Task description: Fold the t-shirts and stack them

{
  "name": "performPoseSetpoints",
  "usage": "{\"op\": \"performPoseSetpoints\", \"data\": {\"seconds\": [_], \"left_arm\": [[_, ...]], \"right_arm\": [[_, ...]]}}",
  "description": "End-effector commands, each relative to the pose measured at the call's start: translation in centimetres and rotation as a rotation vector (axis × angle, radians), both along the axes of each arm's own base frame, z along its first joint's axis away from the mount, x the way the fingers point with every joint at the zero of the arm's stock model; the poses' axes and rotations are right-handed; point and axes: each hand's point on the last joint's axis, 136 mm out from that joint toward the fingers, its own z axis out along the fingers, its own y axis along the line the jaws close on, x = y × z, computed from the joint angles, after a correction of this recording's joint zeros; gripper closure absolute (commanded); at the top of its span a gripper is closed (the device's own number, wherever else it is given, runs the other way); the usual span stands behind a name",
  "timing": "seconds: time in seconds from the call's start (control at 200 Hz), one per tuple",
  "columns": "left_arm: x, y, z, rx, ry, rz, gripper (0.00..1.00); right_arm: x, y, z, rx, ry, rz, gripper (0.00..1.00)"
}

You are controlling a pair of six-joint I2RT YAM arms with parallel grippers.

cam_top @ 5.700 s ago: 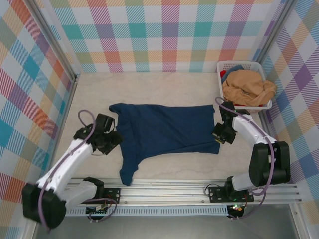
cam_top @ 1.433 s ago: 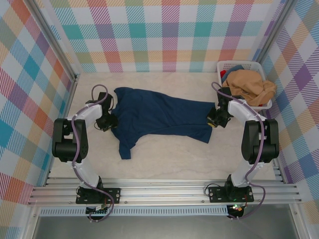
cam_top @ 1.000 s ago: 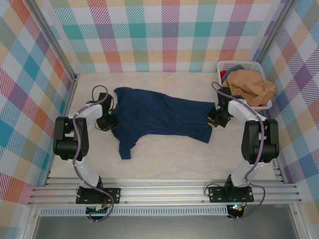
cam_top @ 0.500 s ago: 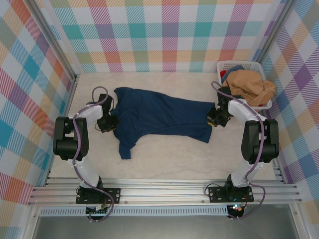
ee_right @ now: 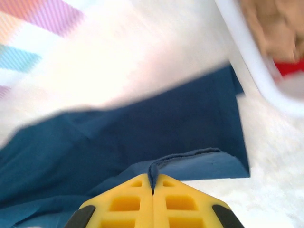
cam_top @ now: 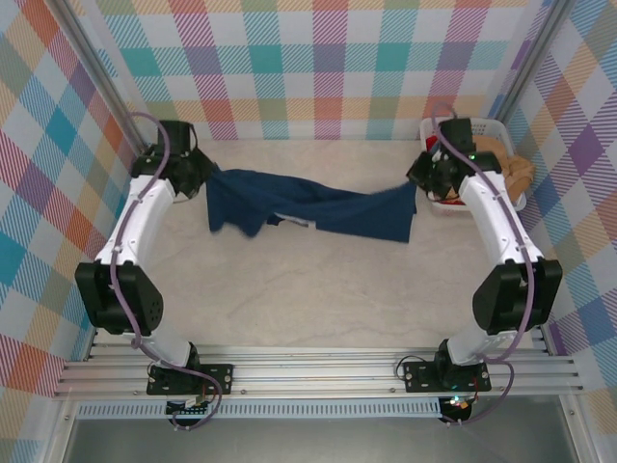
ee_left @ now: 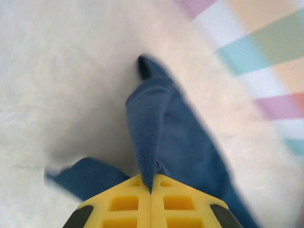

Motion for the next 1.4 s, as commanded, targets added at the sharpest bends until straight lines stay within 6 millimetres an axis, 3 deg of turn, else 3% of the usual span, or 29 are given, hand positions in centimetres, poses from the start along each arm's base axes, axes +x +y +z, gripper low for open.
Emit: {"op": "performPoseSetpoints", "data": {"seconds": [0.0, 0.09, 0.21, 0.45, 0.545, 0.61, 0.675, 0.775, 0.925, 1.045, 1.23, 1.395], "left_arm": [[0.4, 0.8, 9.1, -0.074, -0.228, 0.093, 1.00], [-0.8, 1.2, 15.4, -0.061, -0.382, 0.077, 1.00], [-4.3, 1.9, 21.3, -0.039, -0.542, 0.080, 1.00], [-13.4, 3.1, 31.5, -0.014, -0.881, 0.122, 1.00], [-14.7, 2.9, 33.8, -0.023, -0.912, 0.114, 1.00], [-13.0, 2.4, 33.7, -0.033, -0.858, 0.083, 1.00], [-10.1, 1.7, 32.1, -0.050, -0.782, 0.058, 1.00], [-4.7, 1.2, 28.5, -0.104, -0.666, 0.048, 1.00], [3.2, 0.0, 25.2, -0.210, -0.603, -0.024, 1.00], [7.4, 0.0, 25.5, -0.299, -0.630, -0.078, 1.00], [8.3, 1.8, 30.5, -0.405, -0.812, -0.087, 1.00], [5.2, 2.6, 33.9, -0.399, -0.889, -0.095, 1.00]], "right_arm": [[0.1, 0.1, 5.9, 0.023, -0.138, -0.019, 1.00], [-0.3, 0.0, 10.7, 0.029, -0.290, -0.009, 1.00], [-3.0, -0.8, 16.7, 0.022, -0.500, -0.025, 1.00], [-11.9, -2.8, 26.2, -0.023, -0.823, -0.058, 1.00], [-13.3, -3.2, 28.2, -0.041, -0.875, -0.067, 1.00], [-12.5, -2.7, 28.6, -0.027, -0.872, -0.047, 1.00], [-10.5, -2.1, 28.3, -0.002, -0.856, -0.031, 1.00], [-6.0, -1.2, 26.5, 0.029, -0.792, -0.016, 1.00], [1.2, 0.4, 25.0, 0.067, -0.755, 0.040, 1.00], [5.4, 1.3, 25.2, 0.082, -0.743, 0.064, 1.00], [7.3, 1.3, 28.1, 0.079, -0.804, 0.070, 1.00], [5.9, 0.8, 31.1, 0.081, -0.863, 0.058, 1.00]]}}
